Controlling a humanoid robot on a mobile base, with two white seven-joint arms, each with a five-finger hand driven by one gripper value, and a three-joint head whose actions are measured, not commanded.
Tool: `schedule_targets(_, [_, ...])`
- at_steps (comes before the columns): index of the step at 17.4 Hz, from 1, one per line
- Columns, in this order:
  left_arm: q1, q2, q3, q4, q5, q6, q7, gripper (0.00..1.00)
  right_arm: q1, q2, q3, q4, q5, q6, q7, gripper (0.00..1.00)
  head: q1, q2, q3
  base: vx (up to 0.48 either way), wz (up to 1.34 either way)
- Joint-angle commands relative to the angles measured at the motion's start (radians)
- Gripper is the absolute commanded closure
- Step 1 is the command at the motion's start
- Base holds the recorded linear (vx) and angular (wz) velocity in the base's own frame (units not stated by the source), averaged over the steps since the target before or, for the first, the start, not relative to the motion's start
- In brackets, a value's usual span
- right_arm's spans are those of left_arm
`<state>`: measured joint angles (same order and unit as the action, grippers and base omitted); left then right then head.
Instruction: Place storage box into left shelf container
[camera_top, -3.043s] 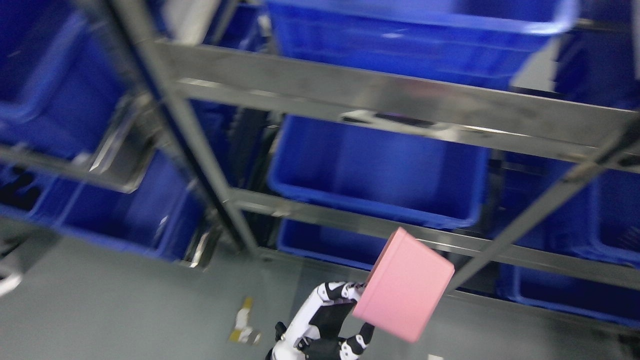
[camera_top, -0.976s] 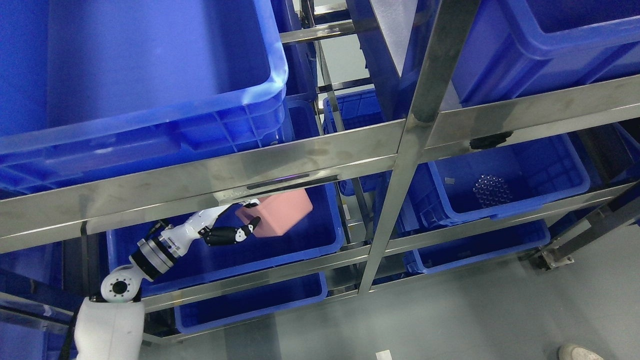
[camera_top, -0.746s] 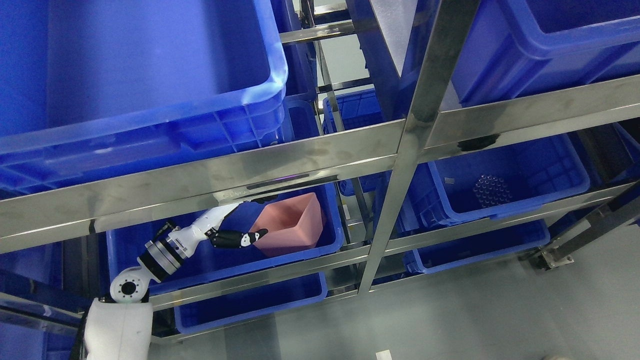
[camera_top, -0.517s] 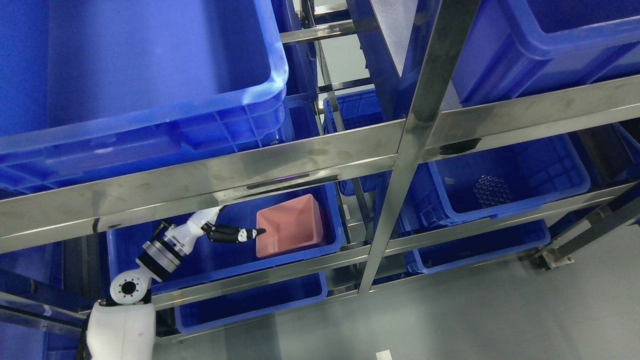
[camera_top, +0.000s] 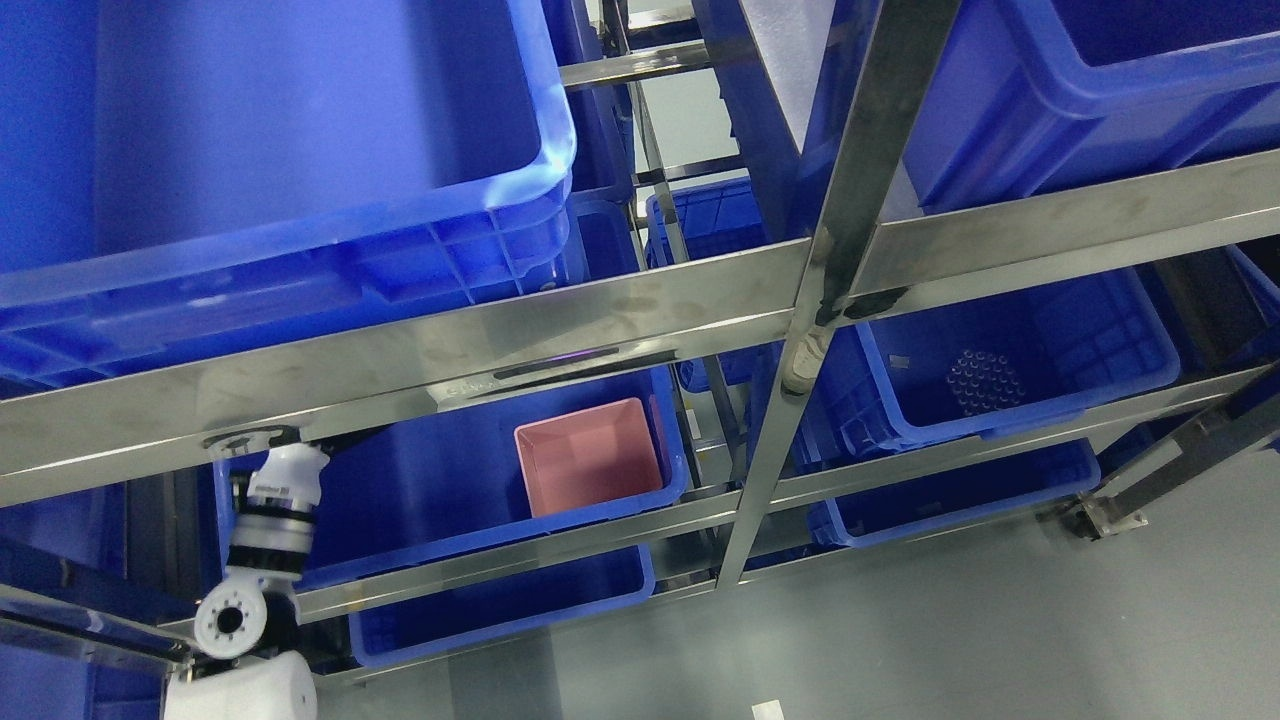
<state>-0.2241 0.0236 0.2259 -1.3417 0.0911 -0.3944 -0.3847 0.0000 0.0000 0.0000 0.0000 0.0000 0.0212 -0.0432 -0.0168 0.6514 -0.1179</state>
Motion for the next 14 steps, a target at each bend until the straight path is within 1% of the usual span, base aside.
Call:
schedule_targets(1, [0.153, -0.006, -0.033, -0.258, 0.076, -0.068, 0.044, 0.00, 0.009, -0.017, -0.005, -0.017, 0.002, 0.000, 0.000, 0.00, 0.0000, 0.000, 0.000, 0.000, 0.00])
schedule_targets(3, [0.218, -0.006, -0.049, -0.258, 0.075, -0.115, 0.064, 0.00, 0.009, -0.017, -0.005, -0.017, 0.002, 0.000, 0.000, 0.00, 0.0000, 0.000, 0.000, 0.000, 0.00])
schedule_targets(4, [0.226, -0.006, -0.051, -0.258, 0.075, -0.119, 0.098, 0.00, 0.009, -0.017, -0.005, -0.017, 0.002, 0.000, 0.000, 0.00, 0.0000, 0.000, 0.000, 0.000, 0.00])
schedule_targets(5, [0.227, -0.006, -0.053, -0.258, 0.075, -0.119, 0.169, 0.00, 0.009, -0.017, -0.005, -0.017, 0.002, 0.000, 0.000, 0.00, 0.0000, 0.000, 0.000, 0.000, 0.00])
schedule_targets(6, [0.229, -0.006, -0.062, -0.258, 0.073, -0.115, 0.212, 0.00, 0.009, -0.017, -0.005, -0.017, 0.002, 0.000, 0.000, 0.00, 0.0000, 0.000, 0.000, 0.000, 0.00])
schedule_targets(9, [0.255, -0.006, -0.132, -0.258, 0.073, -0.119, 0.217, 0.00, 0.009, -0.017, -0.005, -0.017, 0.002, 0.000, 0.000, 0.00, 0.0000, 0.000, 0.000, 0.000, 0.00])
schedule_targets(14, [0.304, -0.006, -0.157, -0.258, 0.073, -0.121, 0.218, 0.00, 0.009, -0.017, -0.005, -0.017, 0.002, 0.000, 0.000, 0.00, 0.0000, 0.000, 0.000, 0.000, 0.00])
